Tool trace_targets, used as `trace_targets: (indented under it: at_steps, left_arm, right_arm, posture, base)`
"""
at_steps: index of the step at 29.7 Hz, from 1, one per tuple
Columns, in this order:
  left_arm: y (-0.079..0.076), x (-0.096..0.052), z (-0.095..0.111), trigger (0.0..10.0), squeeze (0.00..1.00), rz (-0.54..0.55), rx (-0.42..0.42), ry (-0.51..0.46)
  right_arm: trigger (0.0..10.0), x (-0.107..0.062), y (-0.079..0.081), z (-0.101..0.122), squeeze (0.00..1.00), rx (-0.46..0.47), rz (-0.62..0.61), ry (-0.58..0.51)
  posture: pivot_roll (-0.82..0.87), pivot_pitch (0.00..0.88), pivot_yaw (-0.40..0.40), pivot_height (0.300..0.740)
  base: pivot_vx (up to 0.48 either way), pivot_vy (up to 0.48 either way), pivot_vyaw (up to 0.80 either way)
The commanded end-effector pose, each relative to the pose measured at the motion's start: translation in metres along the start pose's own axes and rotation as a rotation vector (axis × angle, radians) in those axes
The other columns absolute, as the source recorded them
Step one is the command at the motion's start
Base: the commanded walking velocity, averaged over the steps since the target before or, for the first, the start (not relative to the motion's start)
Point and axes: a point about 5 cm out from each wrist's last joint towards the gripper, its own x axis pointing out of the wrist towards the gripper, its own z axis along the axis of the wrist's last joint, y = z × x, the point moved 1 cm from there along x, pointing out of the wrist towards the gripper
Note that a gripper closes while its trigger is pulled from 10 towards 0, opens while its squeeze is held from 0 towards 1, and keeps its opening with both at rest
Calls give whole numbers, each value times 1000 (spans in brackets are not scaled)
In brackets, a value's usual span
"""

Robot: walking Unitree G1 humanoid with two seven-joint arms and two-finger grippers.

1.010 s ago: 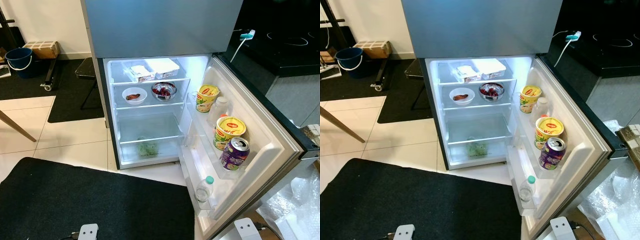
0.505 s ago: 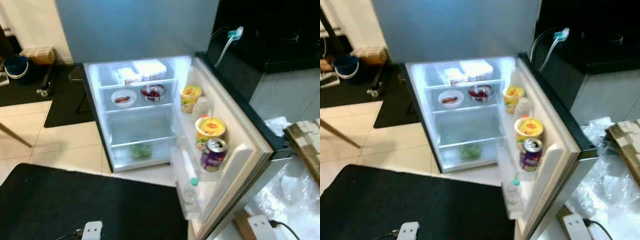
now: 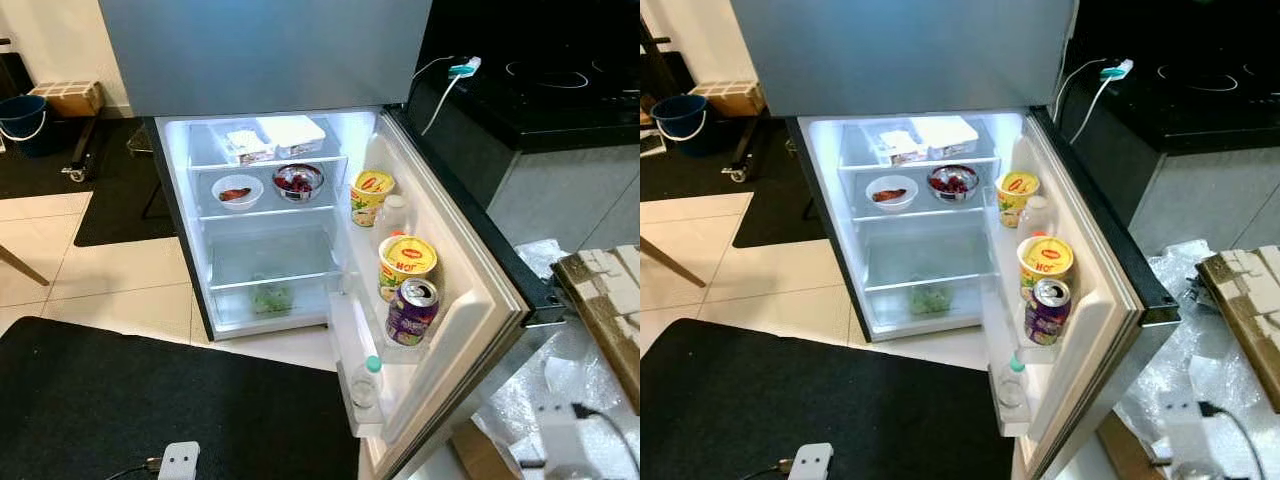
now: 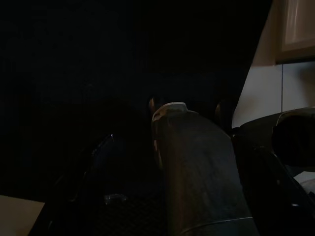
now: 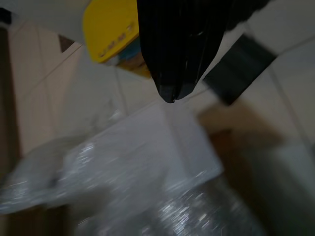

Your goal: Restocking fridge

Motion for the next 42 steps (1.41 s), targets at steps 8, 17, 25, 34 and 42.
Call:
trace_targets:
  at_steps: [8,17,25,34,42]
  left_arm:
    - [3,-2,-11,10000,0,5,4,39]
    - [4,-2,-11,10000,0,6,6,39]
    - [5,-3,-11,10000,0,8,6,38]
    - [5,-3,-11,10000,0,7,7,38]
    - [5,-3,-11,10000,0,7,9,38]
  right_arm:
    - [10000,3,-28,33,0,119,-119,-98]
    - [10000,-1,-37,86,0,412,-37,-297]
    - [10000,-4,-43,100,0,537,13,-363]
    - [10000,-13,-26,128,0,579,295,-512]
    - [10000,-21,-9,142,0,557,515,-575]
  posture:
    - [-62,0,-29,740]
    - [-61,0,-29,740]
    - [-61,0,-29,740]
    - [-57,0,-29,740]
    - [-57,0,-29,740]
  base:
    - [0,0,0]
    - [0,0,0]
    - [0,0,0]
    - [0,0,0]
    - [0,0,0]
